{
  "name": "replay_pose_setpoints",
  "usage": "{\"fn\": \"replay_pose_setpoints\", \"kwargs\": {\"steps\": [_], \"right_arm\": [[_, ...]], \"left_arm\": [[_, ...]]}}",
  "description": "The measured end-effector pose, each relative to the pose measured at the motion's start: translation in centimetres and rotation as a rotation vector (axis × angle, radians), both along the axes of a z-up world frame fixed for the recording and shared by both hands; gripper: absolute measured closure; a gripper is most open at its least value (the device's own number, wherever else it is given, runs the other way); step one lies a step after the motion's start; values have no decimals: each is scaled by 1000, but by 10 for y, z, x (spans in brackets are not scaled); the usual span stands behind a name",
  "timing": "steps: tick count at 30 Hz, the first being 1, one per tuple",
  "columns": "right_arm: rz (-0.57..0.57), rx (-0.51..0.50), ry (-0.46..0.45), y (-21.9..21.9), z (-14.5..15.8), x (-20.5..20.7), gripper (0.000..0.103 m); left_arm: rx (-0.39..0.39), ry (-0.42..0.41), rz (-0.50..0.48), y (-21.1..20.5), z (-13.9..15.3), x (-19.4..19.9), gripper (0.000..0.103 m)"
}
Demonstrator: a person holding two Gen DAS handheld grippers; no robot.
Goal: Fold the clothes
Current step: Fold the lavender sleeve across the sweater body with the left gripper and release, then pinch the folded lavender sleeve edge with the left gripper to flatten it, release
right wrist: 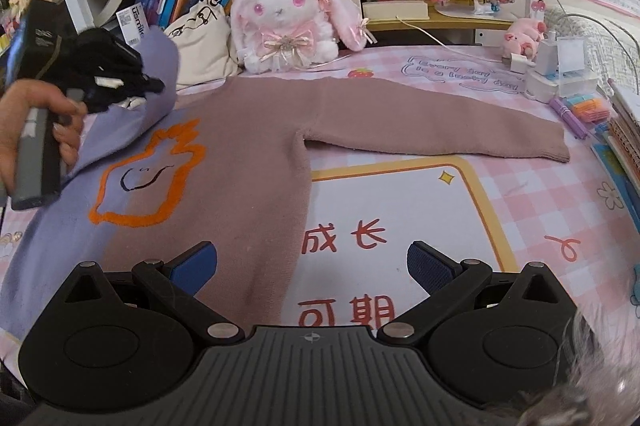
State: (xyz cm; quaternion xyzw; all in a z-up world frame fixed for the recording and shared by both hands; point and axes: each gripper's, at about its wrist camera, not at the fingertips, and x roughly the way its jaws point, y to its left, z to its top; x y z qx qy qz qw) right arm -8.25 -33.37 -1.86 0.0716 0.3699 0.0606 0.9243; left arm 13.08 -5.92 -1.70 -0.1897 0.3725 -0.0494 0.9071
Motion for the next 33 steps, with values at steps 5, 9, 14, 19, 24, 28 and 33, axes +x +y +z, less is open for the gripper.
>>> {"fn": "replay_pose_setpoints", "kwargs": {"steps": [5, 9, 14, 19, 24, 28, 33], "right_arm": [[-1, 11, 9, -6, -2, -5, 0], [9, 28, 9, -6, -2, -7, 1], [77, 18, 33, 5, -5, -3, 2], [133, -51, 89, 23, -16, 1, 3], [136, -109, 96, 36, -19, 0, 12], [108, -123, 112, 43, -17, 1, 21], [58, -145, 128, 54, -17, -2, 32]], "left_arm": [[19, 43, -73, -17, -5, -7, 66], [93, -50, -71, -13, 12, -44, 46], [331, -101, 0, 10, 21, -102, 25], [567, -42, 109, 59, 11, -168, 21], [569, 49, 218, 109, 1, -209, 16], [527, 47, 203, 125, -6, -217, 16], [443, 27, 105, 131, -12, -208, 17]]}}
